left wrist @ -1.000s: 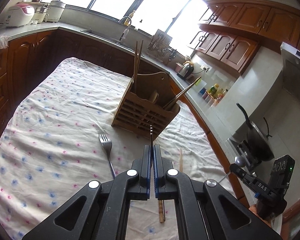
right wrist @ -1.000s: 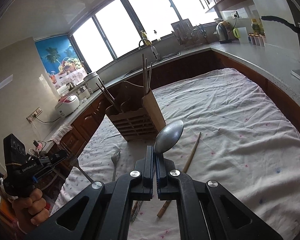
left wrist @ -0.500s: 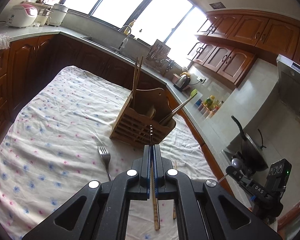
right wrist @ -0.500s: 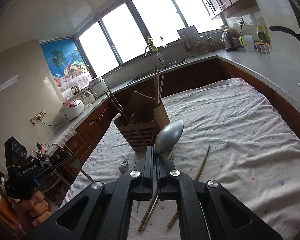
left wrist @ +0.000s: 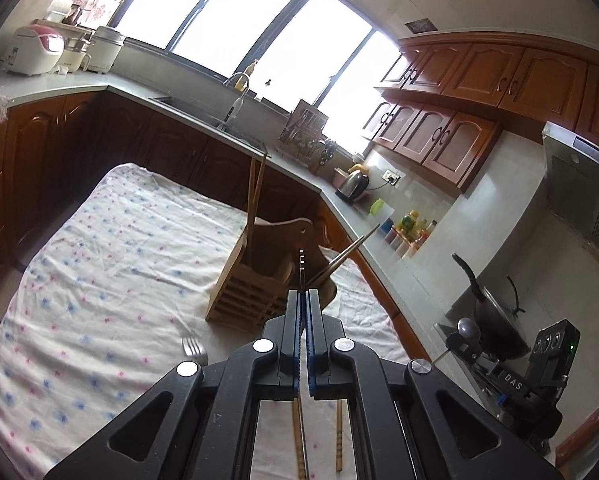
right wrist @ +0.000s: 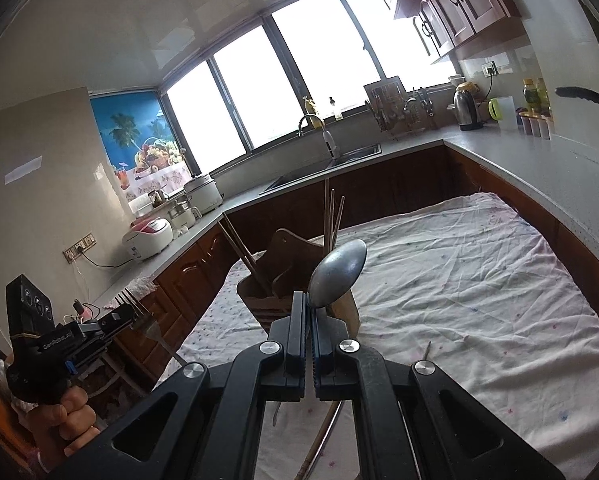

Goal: Organize utensils
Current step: 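Lift the chopstick and spoon upright and carry them over the holder, then lower chopstick and spoon into the holder and open both tools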

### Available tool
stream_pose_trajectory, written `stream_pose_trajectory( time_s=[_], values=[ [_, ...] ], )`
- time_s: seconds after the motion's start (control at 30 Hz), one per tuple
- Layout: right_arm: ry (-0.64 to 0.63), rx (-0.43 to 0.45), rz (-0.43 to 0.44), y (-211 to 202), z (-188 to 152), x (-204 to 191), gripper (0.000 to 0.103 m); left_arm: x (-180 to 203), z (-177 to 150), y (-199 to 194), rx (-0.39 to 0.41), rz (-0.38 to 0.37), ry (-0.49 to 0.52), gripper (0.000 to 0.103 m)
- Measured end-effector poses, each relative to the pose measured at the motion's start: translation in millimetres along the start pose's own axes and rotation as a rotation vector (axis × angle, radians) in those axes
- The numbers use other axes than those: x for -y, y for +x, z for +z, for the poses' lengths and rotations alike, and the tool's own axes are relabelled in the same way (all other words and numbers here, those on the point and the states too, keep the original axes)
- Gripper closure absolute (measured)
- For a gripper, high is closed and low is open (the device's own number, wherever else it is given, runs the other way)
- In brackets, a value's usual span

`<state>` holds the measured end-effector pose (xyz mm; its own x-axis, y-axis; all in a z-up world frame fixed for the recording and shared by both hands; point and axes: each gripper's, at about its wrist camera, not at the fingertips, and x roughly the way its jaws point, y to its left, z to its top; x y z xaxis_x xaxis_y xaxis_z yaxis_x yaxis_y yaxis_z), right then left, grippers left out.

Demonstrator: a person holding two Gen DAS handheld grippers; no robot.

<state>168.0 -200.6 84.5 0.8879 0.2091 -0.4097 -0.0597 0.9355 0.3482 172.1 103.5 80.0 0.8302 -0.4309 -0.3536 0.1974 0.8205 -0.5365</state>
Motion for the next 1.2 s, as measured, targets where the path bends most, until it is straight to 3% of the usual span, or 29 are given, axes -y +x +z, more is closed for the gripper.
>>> stream_pose_trajectory(
  time_s=[0.4,0.7,0.93,1.2],
  values=[
    [-0.075,0.104,-0.034,31,46,-17,0.101,5,50,35,0.087,-0.028,0.058,0.103],
    [-0.142,0.154,-0.061,66,73,-26,0.101,3,84,91,0.117,-0.083,0.078,0.103],
    [-0.199,0.154,-0.100,94,70,-28,0.101,-20,89,142,0.098,-0.106,0.038,0.103],
    [-0.230,0.134,-0.116,122,54,-25,0.101,-54,80,194,0.061,-0.082,-0.034,0.103]
  ],
)
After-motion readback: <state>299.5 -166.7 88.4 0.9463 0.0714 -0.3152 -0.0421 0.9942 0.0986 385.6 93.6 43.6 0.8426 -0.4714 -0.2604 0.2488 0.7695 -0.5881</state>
